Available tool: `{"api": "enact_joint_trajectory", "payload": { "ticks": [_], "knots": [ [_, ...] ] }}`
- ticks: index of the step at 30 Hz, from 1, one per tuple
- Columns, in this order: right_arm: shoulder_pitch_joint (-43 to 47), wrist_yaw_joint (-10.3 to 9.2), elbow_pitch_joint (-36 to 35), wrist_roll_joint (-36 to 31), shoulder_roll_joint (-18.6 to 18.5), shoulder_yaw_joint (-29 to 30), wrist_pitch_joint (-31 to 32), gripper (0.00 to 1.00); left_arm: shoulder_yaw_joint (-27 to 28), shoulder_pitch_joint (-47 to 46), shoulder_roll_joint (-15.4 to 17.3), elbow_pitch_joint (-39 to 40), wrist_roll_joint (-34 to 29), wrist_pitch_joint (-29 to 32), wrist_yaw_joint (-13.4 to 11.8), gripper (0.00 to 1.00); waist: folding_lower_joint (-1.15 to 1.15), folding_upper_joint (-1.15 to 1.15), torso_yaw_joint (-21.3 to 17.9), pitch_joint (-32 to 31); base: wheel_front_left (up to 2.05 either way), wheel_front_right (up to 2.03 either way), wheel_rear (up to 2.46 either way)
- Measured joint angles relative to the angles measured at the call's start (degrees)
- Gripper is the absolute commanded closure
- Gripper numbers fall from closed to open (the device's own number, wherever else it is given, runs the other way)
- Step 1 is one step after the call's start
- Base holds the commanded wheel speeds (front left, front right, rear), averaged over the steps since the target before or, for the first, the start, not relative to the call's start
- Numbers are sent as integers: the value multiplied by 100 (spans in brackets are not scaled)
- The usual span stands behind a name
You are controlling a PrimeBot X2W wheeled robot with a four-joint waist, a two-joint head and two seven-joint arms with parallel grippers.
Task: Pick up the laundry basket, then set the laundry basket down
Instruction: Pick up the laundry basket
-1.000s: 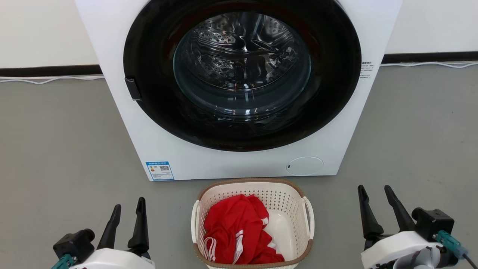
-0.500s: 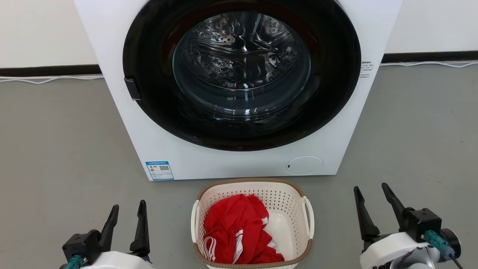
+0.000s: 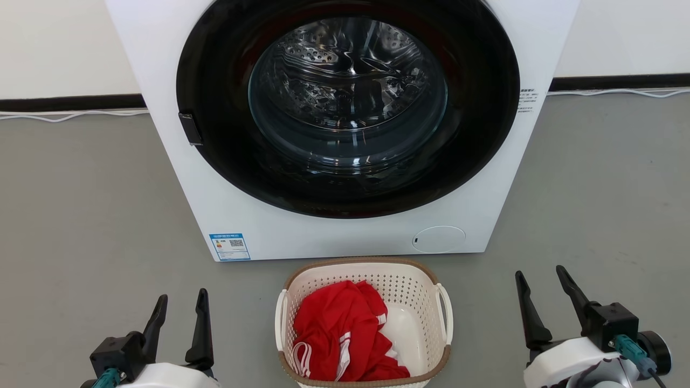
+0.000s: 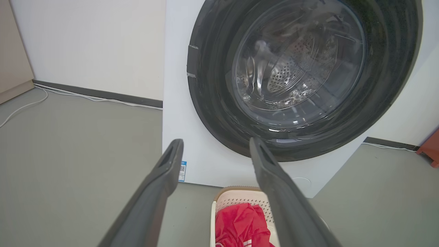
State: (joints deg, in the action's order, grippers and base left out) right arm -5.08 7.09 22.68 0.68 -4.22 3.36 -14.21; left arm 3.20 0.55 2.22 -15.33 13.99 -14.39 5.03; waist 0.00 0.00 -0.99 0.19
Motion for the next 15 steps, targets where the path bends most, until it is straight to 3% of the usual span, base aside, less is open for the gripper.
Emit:
{"api": "enact_joint_trajectory", "payload": {
  "ticks": [15],
  "knots": [
    [-4, 0, 13, 2, 4, 29, 0, 0, 29, 0, 0, -1, -1, 0, -32, 0, 0, 0, 10, 32, 0, 0, 0]
  ]
}}
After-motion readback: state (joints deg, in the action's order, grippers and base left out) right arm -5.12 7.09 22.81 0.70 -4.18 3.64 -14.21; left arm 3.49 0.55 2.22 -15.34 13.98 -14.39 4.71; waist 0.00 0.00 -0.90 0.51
